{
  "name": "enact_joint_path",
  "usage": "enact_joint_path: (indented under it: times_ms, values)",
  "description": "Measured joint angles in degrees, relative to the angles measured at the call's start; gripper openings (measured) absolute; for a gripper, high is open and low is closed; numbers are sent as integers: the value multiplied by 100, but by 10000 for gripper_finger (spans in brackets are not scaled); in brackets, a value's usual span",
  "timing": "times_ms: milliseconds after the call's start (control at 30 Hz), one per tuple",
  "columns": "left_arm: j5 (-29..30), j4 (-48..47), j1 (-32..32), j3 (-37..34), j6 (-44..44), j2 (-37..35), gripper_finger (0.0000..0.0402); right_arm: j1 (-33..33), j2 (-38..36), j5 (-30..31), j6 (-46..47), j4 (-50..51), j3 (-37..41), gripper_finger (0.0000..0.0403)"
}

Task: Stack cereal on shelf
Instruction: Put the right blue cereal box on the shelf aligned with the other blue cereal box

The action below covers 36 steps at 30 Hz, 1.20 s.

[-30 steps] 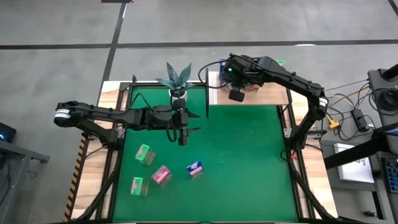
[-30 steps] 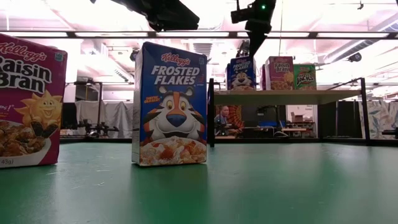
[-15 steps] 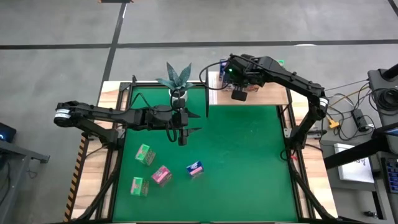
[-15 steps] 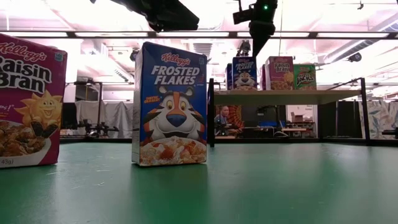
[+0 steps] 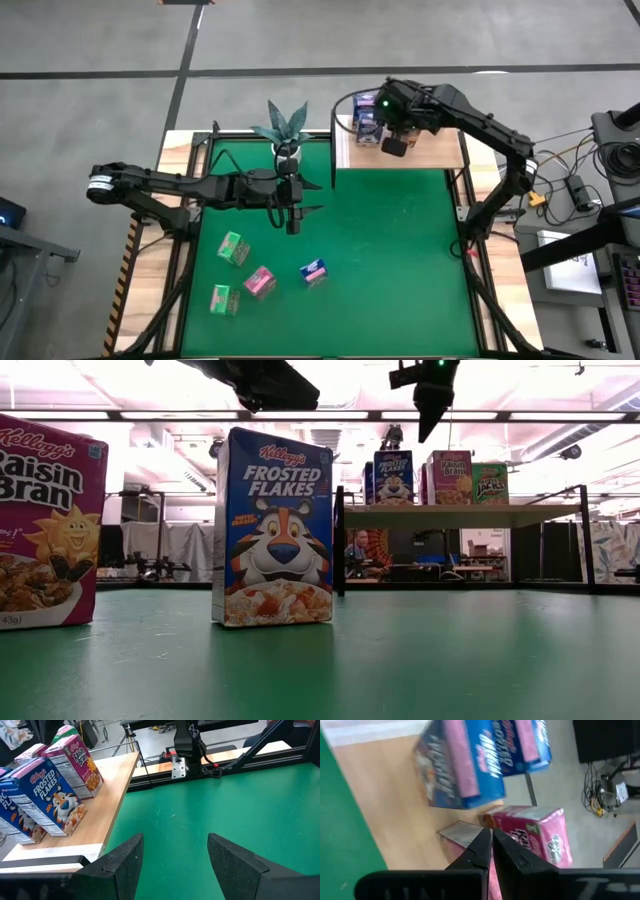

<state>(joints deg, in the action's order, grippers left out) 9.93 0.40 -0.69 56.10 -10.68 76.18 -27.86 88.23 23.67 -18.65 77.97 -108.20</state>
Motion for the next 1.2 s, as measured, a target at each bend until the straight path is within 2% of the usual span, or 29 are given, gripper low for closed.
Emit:
enact_joint_path:
  times_ms: [167,400,733,1200]
  values:
    - [0,2,-1,0,0,16,204,-321,0,-594,-39,-176,12,9]
    - [0,0,0,0,-2,24,204,-423,0,-762,-168,-698,189,9]
    - [0,0,-1,0,-38,31,204,-422,0,-744,-280,-1107,523,9]
    - [0,2,0,0,-43,33,204,-418,-11,-738,-586,-1360,565,9]
